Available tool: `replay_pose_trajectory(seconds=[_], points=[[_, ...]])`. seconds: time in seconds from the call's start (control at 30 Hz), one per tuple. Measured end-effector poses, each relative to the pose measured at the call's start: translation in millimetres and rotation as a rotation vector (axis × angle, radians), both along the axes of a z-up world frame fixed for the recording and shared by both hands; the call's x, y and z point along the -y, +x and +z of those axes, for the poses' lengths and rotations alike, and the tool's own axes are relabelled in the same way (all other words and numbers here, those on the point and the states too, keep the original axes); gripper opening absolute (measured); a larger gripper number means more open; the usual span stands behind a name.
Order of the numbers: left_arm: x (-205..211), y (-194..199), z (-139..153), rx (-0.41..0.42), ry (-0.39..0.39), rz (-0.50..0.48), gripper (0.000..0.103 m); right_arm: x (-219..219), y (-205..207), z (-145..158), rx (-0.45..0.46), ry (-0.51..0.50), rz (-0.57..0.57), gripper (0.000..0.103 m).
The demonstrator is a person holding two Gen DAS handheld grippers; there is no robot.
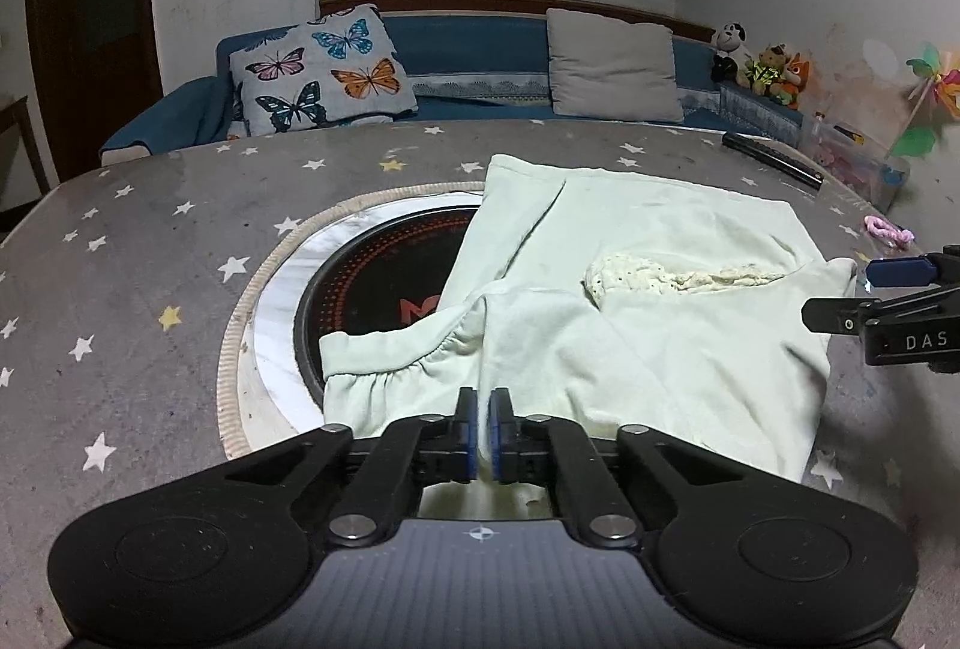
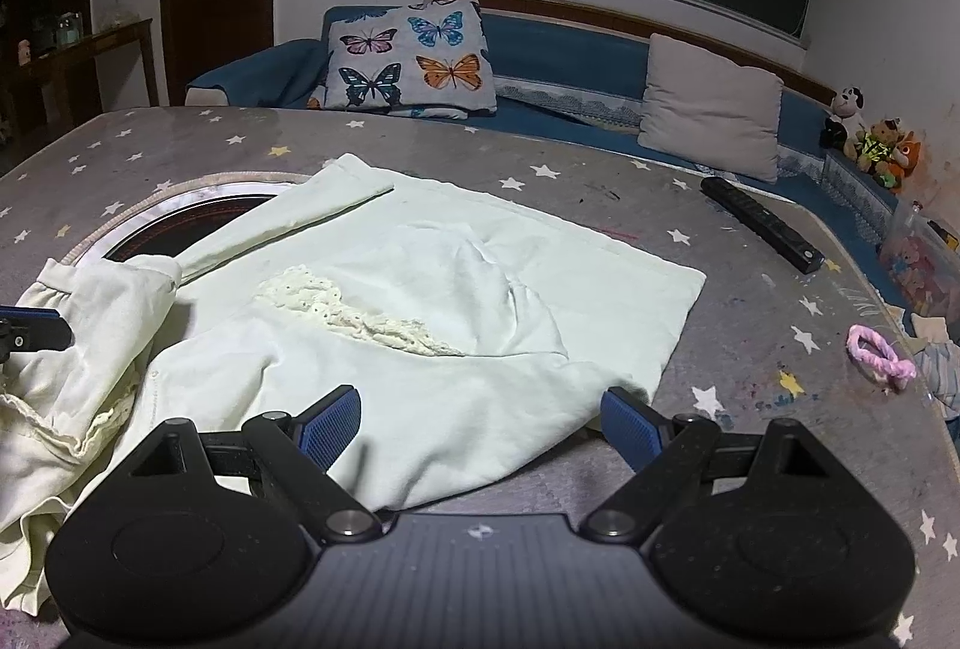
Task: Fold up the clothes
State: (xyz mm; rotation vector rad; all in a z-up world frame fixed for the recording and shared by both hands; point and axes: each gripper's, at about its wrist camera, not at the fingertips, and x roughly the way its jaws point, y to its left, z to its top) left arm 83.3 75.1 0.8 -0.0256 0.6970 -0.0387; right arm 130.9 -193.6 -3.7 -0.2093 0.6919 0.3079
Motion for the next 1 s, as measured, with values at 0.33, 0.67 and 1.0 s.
replay_pose_trajectory(seconds=[0.33, 0.67, 1.0], points=[[-14, -17, 12, 0.037, 0.002, 0.062, 0.002, -6, -8, -6, -0.018, 0.008, 0.025, 0.089], [-30, -46, 20, 0.044, 0.003, 0.117, 0.001, -11, -21, -2, -0.02, 0.041, 0.06, 0.089], [-59, -80, 5, -0.029, 0.007, 0.22, 0.001, -38, -32, 2, -0.034, 0.076, 0.168, 0.089]])
